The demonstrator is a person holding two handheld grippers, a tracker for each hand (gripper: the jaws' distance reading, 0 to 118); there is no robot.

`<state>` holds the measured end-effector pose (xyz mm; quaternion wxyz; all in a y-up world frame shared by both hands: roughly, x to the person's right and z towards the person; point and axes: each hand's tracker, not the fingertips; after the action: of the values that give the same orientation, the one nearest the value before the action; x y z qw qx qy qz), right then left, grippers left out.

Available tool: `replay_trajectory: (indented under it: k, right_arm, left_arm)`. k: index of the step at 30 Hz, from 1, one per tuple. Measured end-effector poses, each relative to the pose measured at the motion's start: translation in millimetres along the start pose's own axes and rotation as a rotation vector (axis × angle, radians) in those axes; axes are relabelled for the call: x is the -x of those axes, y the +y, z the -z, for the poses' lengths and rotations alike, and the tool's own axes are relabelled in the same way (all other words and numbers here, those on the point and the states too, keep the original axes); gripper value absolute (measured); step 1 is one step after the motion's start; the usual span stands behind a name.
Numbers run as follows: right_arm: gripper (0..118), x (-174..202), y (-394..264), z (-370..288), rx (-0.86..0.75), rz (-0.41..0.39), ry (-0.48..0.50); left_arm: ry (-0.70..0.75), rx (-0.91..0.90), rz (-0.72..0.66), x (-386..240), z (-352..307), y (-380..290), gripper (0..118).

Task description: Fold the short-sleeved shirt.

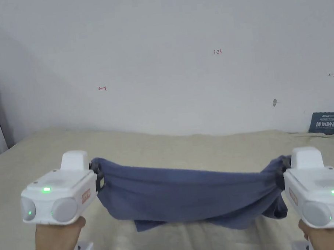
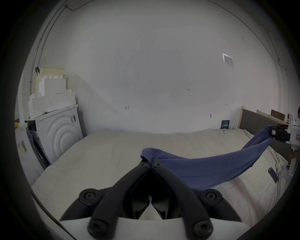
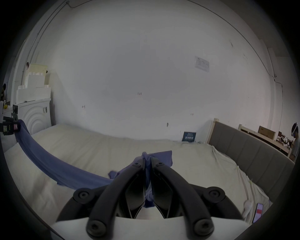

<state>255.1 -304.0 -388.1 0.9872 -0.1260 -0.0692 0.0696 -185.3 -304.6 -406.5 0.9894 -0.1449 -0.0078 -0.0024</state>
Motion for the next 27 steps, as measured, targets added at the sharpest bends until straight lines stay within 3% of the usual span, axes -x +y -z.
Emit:
replay_trajectory:
  k: [3,18,27]
  right_arm:
    - [5,2,-34,-27,0.016,-0.009,0.002]
    - [5,26,-206,-142,0.221,-0.007,-0.055]
    - [5,33,-266,-160,0.359,0.001,-0.07]
  left_arm:
    - [-0.004,0.014,-0.06,6,-27,-34,0]
    - [0.025,0.221,-0.069,31,-128,-225,0]
    - [0.014,0.349,-0.084,23,-158,-262,0]
